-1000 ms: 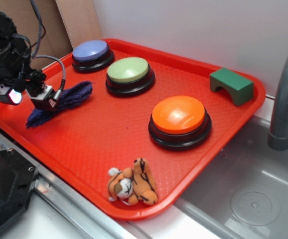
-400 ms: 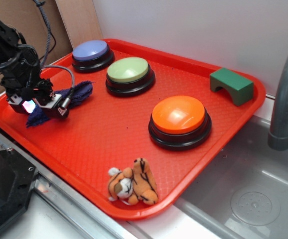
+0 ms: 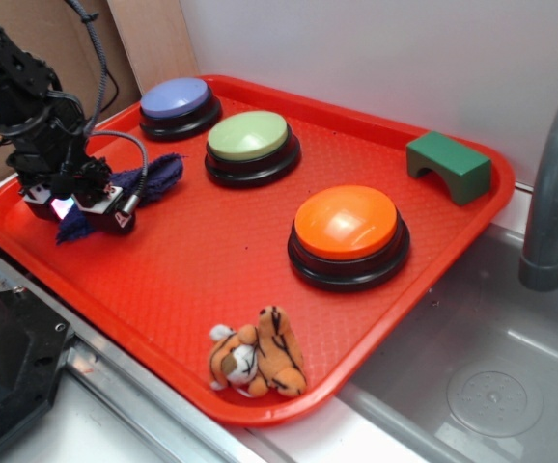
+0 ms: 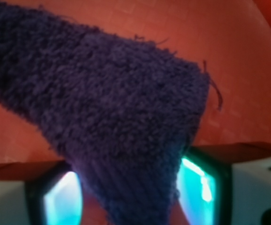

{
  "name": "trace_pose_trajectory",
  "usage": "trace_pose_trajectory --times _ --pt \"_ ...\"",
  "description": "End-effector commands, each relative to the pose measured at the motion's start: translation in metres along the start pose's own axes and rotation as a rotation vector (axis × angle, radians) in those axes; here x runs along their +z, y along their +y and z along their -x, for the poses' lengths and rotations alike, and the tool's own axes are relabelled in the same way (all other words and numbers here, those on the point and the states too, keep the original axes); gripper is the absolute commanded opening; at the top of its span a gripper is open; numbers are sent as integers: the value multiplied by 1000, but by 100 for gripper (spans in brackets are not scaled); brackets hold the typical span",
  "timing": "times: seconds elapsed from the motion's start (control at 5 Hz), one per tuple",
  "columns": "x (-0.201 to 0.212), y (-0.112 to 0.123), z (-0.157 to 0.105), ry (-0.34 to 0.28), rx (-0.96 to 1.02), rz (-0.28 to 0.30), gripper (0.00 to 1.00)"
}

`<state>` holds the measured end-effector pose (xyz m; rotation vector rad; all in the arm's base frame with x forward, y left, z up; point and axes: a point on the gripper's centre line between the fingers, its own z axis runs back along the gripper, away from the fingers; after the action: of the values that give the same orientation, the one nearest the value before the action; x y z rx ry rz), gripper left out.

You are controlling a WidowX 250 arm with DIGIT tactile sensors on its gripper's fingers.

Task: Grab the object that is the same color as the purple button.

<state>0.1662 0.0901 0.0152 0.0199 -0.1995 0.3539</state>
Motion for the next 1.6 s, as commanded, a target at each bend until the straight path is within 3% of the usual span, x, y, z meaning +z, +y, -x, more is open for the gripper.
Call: trace_pose_trajectory --times 0.0,0.4,0.6,0.8,1.0,1.2,1.4 --pt "-3 6 -2 20 90 -72 0" --pt "2 5 -10 27 147 -92 0" --pt "12 4 -14 24 146 -55 0" --pt "30 0 -18 27 98 -77 0" --pt "66 -9 -23 35 57 -55 0" --pt "111 -33 -25 111 -59 62 0" --pt "153 -61 -22 117 -144 131 0"
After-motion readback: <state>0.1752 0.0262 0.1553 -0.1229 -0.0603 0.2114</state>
